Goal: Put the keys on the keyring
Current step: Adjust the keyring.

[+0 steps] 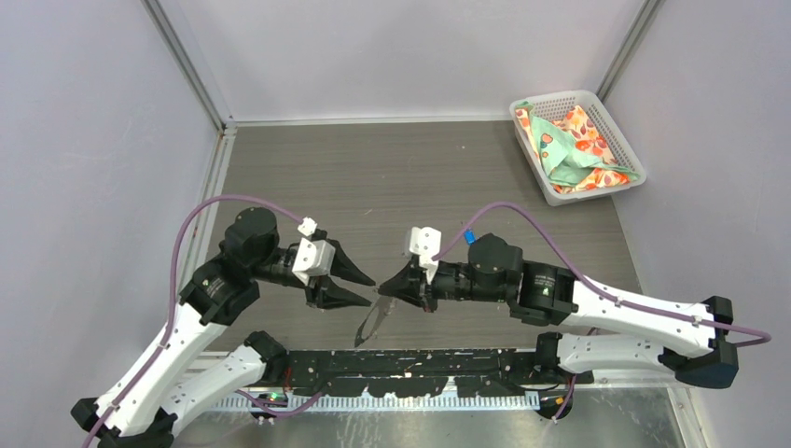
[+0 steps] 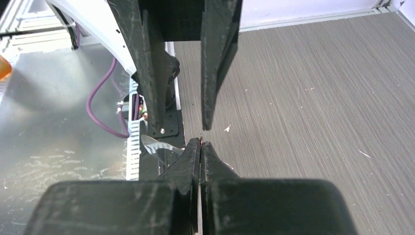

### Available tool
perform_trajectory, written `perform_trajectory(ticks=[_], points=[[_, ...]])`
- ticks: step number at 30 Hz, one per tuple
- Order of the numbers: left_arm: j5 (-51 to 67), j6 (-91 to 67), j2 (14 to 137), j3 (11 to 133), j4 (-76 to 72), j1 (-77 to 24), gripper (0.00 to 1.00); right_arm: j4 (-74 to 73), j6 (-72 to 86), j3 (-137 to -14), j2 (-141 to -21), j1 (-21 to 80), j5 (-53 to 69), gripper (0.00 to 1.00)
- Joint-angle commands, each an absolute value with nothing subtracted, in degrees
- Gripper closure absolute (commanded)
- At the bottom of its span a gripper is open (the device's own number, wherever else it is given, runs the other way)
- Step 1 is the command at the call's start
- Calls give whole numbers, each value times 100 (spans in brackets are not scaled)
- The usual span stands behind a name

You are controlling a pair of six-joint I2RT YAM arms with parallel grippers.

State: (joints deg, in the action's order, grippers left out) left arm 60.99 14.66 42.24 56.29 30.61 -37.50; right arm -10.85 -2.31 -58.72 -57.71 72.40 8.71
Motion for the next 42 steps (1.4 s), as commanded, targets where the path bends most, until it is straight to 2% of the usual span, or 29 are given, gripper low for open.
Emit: perform_trajectory(ticks=[1,5,11,18,21,34,38,42], points=[[6136,373,3947,5281,2223,-3765,62,587,249,-5399,-5283,7203,919,99],[5657,-243,3722,4828,1586,-3760,63,1068,377,-5069,-5128,7206,1133,99],[5207,-348,3617,4724,1251,-3748,65,1258,453,-4914,-5067,7199,1278,99],[5716,-696,3676,4858,1052,-3745,76,1356,440,-4866,-5091,7200,1201,99],[6038,-629,3679,4897,1233,-3753,76,1449,442,-4811,-5089,7199,1155,99],[5776,-402,3716,4944,1352,-3747,80,1560,487,-4776,-5171,7202,1231,99],[5694,-500,3767,4957,1209,-3746,86,1579,513,-4781,-5211,7204,1274,99],[5566,-577,3771,4901,1168,-3746,98,1598,504,-4786,-5200,7198,1266,99]])
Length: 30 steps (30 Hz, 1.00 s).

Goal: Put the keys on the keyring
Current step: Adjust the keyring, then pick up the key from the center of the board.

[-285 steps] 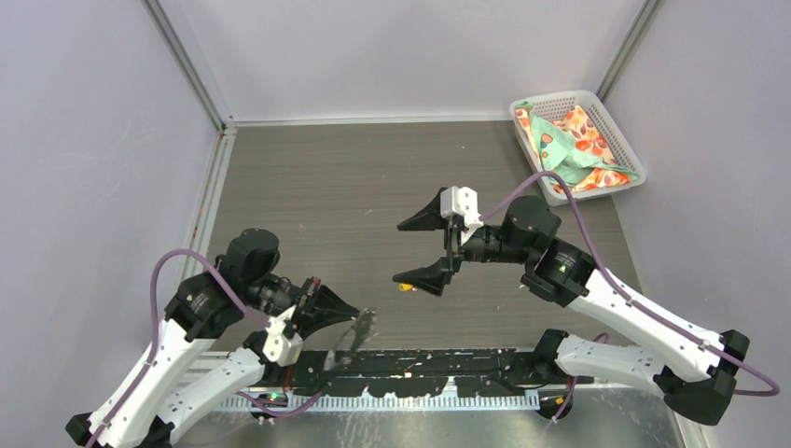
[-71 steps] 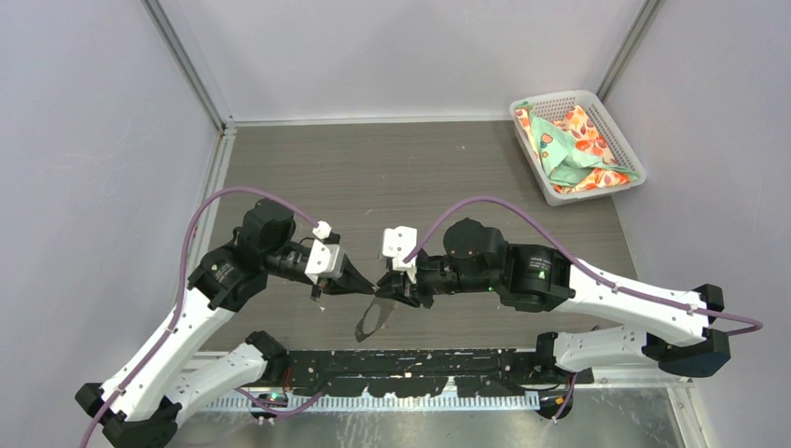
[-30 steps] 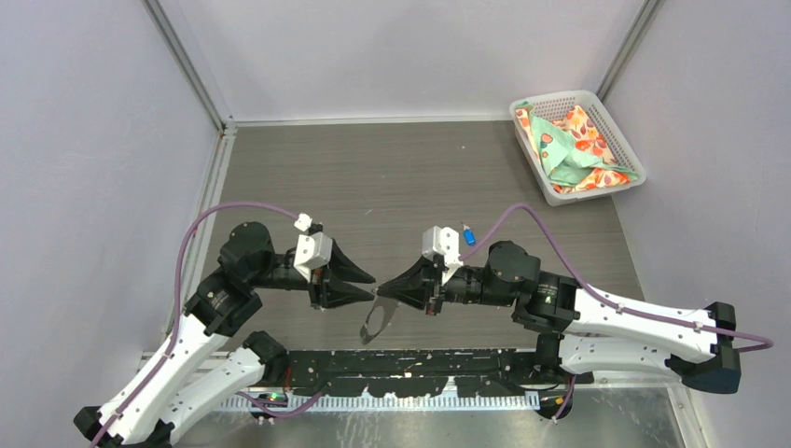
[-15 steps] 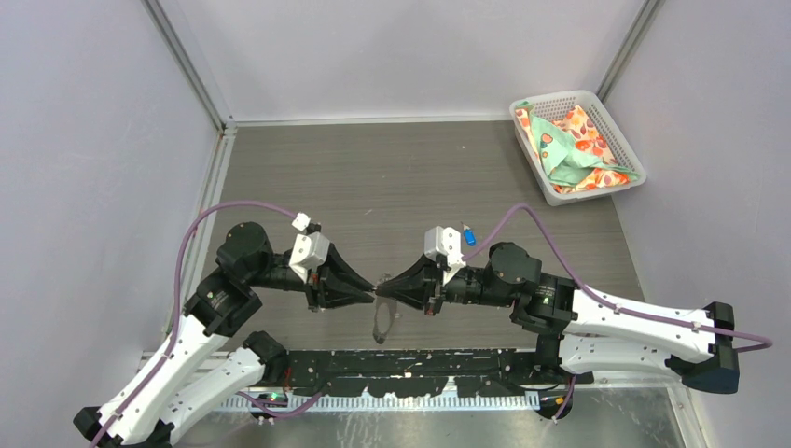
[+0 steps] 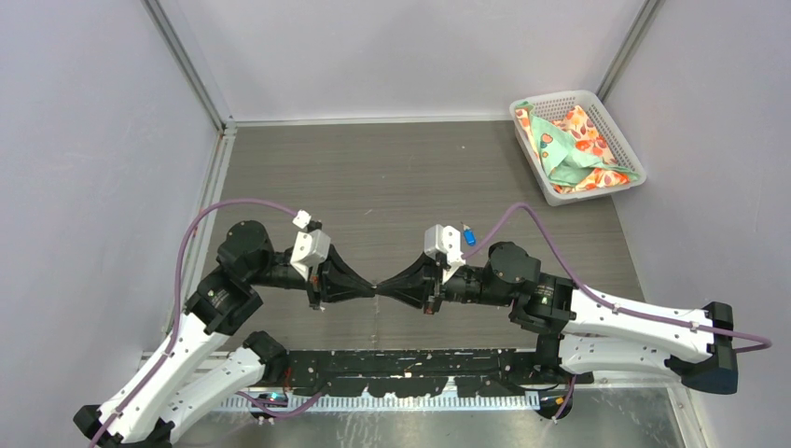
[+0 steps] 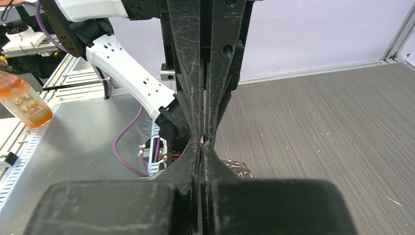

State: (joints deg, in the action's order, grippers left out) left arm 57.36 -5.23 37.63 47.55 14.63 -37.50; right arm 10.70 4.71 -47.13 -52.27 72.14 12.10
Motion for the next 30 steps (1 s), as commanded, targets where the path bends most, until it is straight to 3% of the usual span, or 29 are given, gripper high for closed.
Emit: perform_trajectory(ticks=[1,7,9,13,18,22,23,24,28,30], points=[[5538,-580,3758,4892,1161,-3748,99,1599,506,-4782,-5205,7206,1263,99],[5291,-401,3641,4867,1378,-3748,100,1408,530,-4879,-5183,7200,1246,98],[5202,-396,3638,4877,1373,-3745,100,1144,527,-5009,-5190,7198,1180,81],[5027,-425,3610,4888,1342,-3751,100,564,434,-5229,-5126,7199,1077,73],[4927,-171,3489,4885,1274,-3742,100,81,632,-5321,-4851,7203,556,53],[5185,321,3401,4926,1417,-3729,100,-1294,874,-5786,-4616,7201,41,46],[5266,426,3394,4937,1453,-3727,100,-1658,1010,-5938,-4561,7205,-250,41],[5373,536,3385,4960,1487,-3735,100,-2162,1195,-6119,-4489,7204,-508,29],[5556,833,3424,5120,1750,-3729,100,-3077,1698,-6278,-4153,7207,-952,5],[5640,952,3431,5163,1888,-3735,100,-3112,2078,-6038,-3882,7206,-1260,0]])
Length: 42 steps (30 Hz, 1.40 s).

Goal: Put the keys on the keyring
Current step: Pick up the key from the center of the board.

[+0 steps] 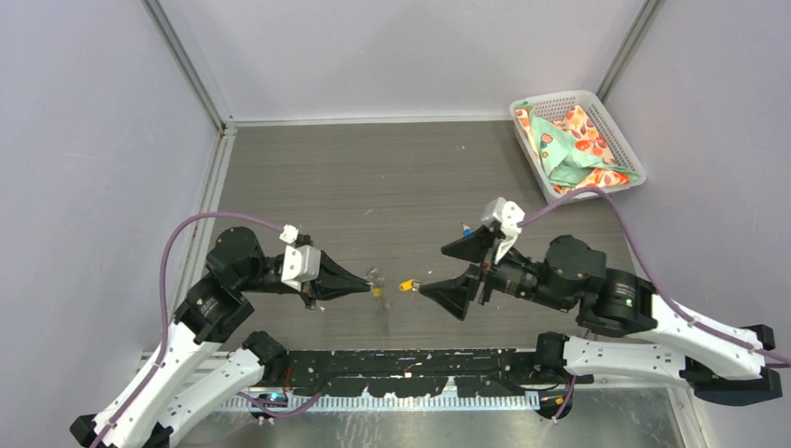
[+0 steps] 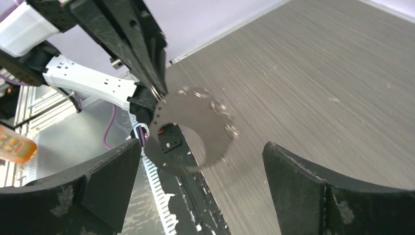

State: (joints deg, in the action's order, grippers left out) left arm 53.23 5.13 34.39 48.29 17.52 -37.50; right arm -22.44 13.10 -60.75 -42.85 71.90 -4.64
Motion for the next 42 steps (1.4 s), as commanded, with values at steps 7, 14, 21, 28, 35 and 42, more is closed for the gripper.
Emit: perform_trajectory(ticks=[7,14,21,28,35,42], points=[[5590,1318,3420,5466,2567,-3734,100,-2812,2948,-4509,-3339,7201,-2658,4],[5666,1580,3355,5498,3166,-3729,100,-1581,2455,-3608,-4827,7202,-2882,23],[5785,1271,3322,5413,2962,-3722,100,390,1773,-3009,-6290,6751,-2355,43],[5961,1215,3344,5464,3025,-3720,100,1648,1596,-2608,-7089,5550,-722,49],[5992,1093,3340,5508,2965,-3723,100,1337,1154,-2965,-7812,5488,-305,34],[5984,971,3316,5550,2891,-3726,100,1534,1179,-2955,-8120,5460,-280,34]])
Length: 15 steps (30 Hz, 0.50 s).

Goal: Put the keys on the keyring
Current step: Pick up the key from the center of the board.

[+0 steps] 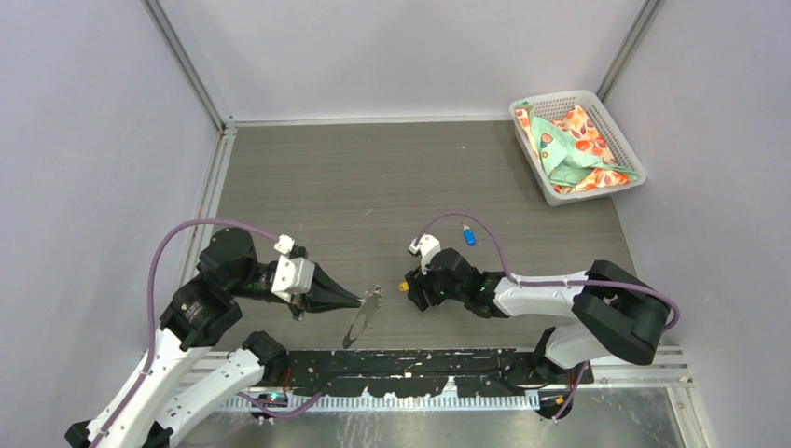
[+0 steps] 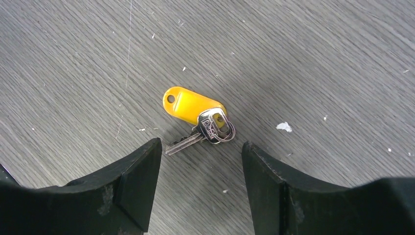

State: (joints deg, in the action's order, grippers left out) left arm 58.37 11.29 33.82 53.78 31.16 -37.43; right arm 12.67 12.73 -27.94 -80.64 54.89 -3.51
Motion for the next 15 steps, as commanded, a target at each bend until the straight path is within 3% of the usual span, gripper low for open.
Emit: perform_trajectory(ticks=[1,15], points=[[5986,937,3320,5554,2872,-3729,100,1504,1160,-2980,-8129,5446,-283,35],[5898,853,3305,5528,2739,-3720,100,1426,1207,-3152,-7902,5370,632,46]])
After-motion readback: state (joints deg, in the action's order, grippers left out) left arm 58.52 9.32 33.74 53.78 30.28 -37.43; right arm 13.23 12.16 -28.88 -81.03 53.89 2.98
